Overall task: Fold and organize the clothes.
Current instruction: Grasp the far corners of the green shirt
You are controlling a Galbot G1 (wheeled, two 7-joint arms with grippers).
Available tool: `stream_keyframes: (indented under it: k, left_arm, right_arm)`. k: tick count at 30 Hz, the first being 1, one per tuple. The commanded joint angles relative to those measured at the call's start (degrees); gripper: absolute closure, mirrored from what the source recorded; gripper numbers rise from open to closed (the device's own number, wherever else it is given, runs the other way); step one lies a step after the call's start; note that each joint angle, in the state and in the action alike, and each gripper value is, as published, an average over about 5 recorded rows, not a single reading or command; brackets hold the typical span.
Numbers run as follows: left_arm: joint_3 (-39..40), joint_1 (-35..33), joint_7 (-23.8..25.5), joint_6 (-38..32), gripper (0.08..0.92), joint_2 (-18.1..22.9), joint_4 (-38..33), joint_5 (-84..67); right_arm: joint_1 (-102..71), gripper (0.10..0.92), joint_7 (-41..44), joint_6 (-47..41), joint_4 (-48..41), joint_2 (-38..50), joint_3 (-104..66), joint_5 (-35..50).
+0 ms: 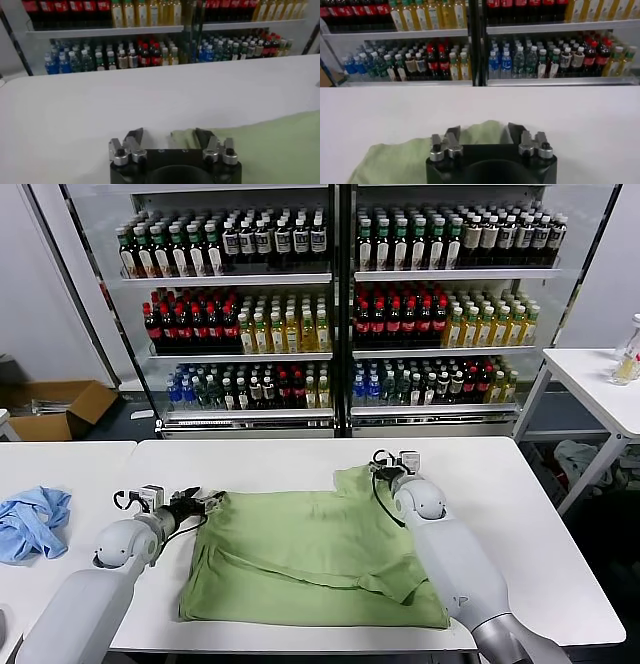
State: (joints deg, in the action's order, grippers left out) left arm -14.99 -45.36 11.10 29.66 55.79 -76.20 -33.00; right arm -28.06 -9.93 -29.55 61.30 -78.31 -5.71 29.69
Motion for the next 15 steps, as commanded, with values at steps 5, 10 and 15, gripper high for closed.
stream_keyframes:
  k: [5, 10, 15]
  left_arm:
    - [0.74, -2.16, 2.29, -2.57, 0.535, 0.17, -1.16, -0.95]
    - [0.79, -1.97, 2.31, -4.52, 0.683, 0.22, -0.75, -1.63]
    - [0.67, -1.53, 2.13, -5.69, 0.830, -0.08, -0.90, -3.42]
  right_arm:
    - [0.14, 0.657, 0.14, -0.11, -1.31, -0.56, -0.01, -0.33]
    - [0.21, 0.804, 0.25, 0.15, -1.28, -0.43, -0.03, -0.64]
    - [0.36, 0.906, 0.90, 0.67, -0.89, -0.19, -0.17, -0.69]
